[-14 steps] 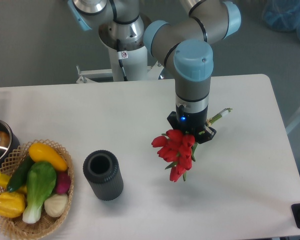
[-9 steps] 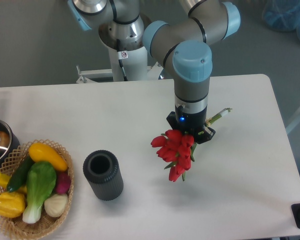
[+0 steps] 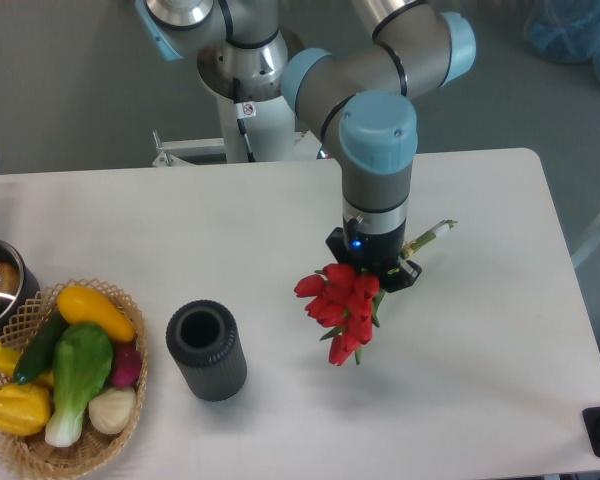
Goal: Place the flowers on the table
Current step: 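Lower the held red tulips toward the table surface with the gripper, then open the gripper to release the tulips onto the table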
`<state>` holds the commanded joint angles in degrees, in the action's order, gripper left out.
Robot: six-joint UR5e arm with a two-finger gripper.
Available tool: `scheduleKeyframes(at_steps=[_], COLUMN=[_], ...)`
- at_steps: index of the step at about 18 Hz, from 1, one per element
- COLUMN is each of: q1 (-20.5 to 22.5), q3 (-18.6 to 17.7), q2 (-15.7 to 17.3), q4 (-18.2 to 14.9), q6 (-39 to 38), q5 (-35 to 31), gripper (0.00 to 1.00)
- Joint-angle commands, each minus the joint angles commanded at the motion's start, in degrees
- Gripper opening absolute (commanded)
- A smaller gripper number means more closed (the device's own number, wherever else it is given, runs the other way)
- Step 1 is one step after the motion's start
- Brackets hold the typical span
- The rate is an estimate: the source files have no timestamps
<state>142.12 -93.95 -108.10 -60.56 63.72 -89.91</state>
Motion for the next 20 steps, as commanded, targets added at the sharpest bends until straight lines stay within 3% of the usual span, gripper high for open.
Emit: scheduleKeyframes(at_steps=[2,5,6,7,8,13,15,20], q1=[-0.09,-0.79,-0.79,-0.79,-0.88,-0.79,-0.70,0.53], q3=[-0.79,-0.97,-0.97,-0.97,-0.97,-1.41,-1.41,-1.23], q2=[-0.17,-0.44,-0.79,-0.79,-0.79,-0.79,-0.79,0.09], q4=[0.00,0.00,0.00,0.26,0.26,1.05,4.03,4.13], q6=[0.00,-0.26,-0.27,-0.27,-0.27,-0.27,-0.27,0.17], q5=[0.00,0.00,0.26,0.35,0.35,0.53,0.27,0.09], gripper=[0.39,0.47,0.64,0.96,1.00,1.00,1.00,1.00])
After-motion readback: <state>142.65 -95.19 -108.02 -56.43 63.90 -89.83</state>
